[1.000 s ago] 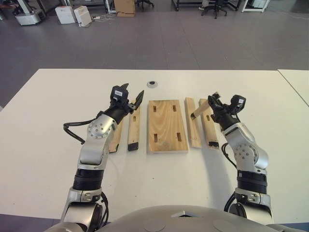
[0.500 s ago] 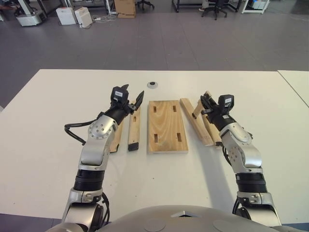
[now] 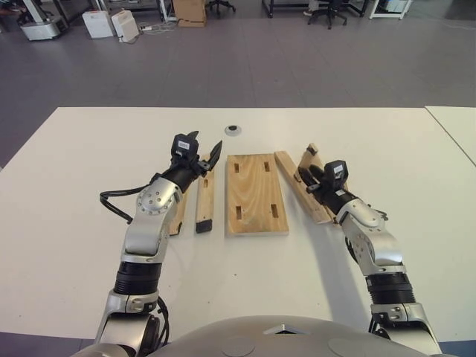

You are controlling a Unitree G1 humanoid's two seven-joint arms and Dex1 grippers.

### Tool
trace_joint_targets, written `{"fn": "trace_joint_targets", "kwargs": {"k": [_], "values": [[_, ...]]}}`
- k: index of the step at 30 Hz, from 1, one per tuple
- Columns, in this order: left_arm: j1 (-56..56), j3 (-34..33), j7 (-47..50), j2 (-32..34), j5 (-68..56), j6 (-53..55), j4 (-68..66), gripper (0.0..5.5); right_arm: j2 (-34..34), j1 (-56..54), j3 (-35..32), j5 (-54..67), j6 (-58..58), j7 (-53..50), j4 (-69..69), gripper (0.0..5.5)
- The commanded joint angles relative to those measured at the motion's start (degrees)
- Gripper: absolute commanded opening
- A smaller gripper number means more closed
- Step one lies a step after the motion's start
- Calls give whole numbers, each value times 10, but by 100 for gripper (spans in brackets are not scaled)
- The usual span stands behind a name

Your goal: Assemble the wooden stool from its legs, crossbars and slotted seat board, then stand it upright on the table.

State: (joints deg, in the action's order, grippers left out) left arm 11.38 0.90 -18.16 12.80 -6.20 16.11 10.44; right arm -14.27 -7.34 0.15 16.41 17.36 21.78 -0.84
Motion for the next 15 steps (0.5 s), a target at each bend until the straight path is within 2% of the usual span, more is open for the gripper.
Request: {"fn": "trace_joint_targets", "kwargs": {"k": [1,5,15], "values": [[7,-1,4,1,1,5,-3,340,-27,-18,15,-6,99,1,-32,214],[10,2,6,-1,3,4,-6,340,-40,-30,35,-23,198,-15,-47,305],[3,16,12,-11,8,4,-10,340,-49,-36,61,-81,271,-37,-28,308]]}}
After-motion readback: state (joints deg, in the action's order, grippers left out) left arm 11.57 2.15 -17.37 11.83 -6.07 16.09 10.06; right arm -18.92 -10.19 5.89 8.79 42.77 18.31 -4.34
